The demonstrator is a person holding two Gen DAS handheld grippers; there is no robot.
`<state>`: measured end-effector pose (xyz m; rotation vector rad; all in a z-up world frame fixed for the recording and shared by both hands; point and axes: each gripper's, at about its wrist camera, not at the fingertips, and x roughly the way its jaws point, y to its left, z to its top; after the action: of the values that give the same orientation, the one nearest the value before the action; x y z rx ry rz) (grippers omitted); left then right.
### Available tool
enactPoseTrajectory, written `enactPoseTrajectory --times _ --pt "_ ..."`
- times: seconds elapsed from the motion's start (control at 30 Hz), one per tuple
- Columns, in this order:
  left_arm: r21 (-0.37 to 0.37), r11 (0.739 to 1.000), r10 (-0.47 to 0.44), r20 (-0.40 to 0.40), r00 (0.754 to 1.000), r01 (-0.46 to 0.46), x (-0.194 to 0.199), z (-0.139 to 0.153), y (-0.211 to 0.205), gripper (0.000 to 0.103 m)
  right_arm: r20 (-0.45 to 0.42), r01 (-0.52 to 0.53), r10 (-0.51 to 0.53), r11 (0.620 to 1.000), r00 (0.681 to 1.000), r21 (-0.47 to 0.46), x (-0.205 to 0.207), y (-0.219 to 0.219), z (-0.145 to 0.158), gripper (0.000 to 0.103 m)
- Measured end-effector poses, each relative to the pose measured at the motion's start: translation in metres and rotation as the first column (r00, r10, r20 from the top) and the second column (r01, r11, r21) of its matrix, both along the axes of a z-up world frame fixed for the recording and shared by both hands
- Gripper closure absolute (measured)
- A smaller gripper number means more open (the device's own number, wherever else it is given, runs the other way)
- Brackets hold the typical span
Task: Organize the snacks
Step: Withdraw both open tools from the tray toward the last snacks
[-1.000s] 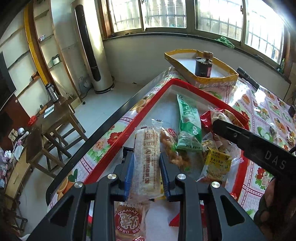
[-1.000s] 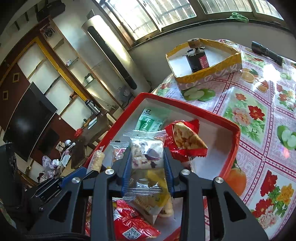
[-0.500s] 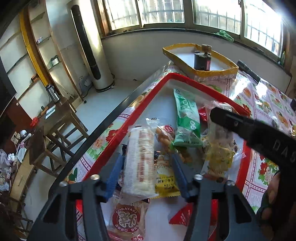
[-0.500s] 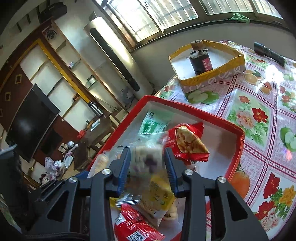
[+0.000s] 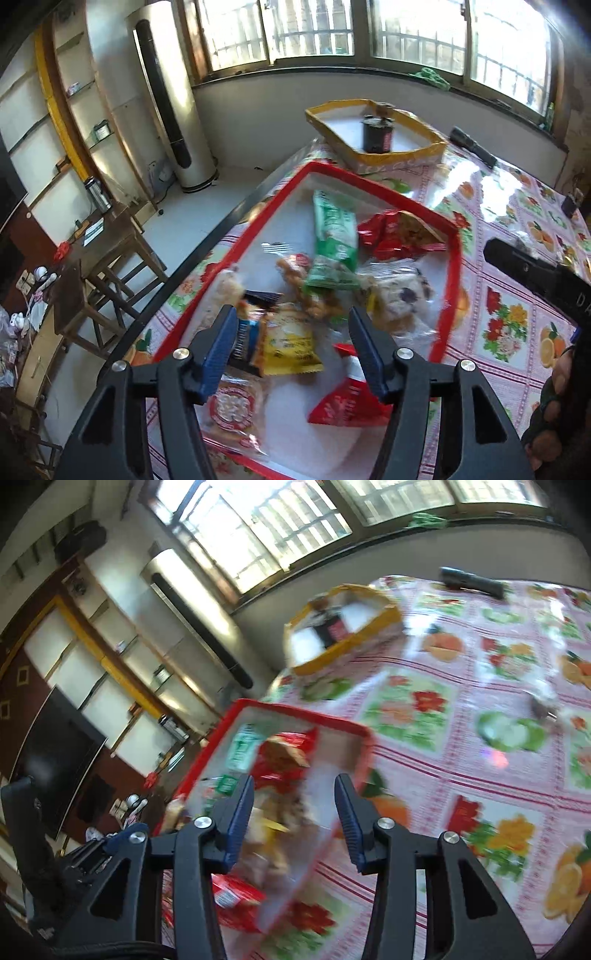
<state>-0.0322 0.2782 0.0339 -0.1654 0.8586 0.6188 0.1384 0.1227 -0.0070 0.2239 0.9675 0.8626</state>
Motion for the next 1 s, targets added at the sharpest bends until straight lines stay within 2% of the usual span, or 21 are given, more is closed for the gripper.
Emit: enactPoseTrajectory --times 0.37,0.7,0.87,1.0 --pt "0.003 0.99 -0.139 -0.007 0.99 0.139 0.02 0.004 -0.059 0.037 -0.033 0.212 -0.214 0.976 0.976 -0.05 0.02 -0.111 -0.017 0.055" --pt "-0.002 0.971 -0.24 -0.034 0.97 0.24 0.037 0.001 -0.101 0.035 -0.018 0.334 -0.338 0.936 0.941 -0.107 0.031 -0.19 -0.021 0.051" --pt "-0.027 0.963 -0.27 -0.04 0.962 0.269 0.044 -0.002 -0.111 0.035 -0.011 0.388 -0.392 0.913 0.92 -0.129 0.032 -0.22 -0.026 0.048" --pt "-0.078 0.953 -0.297 -0.042 0.954 0.293 0.056 -0.004 -0.117 0.033 0.013 0.434 -0.438 0.887 0.899 -0.159 0.036 -0.237 -0.027 0.041"
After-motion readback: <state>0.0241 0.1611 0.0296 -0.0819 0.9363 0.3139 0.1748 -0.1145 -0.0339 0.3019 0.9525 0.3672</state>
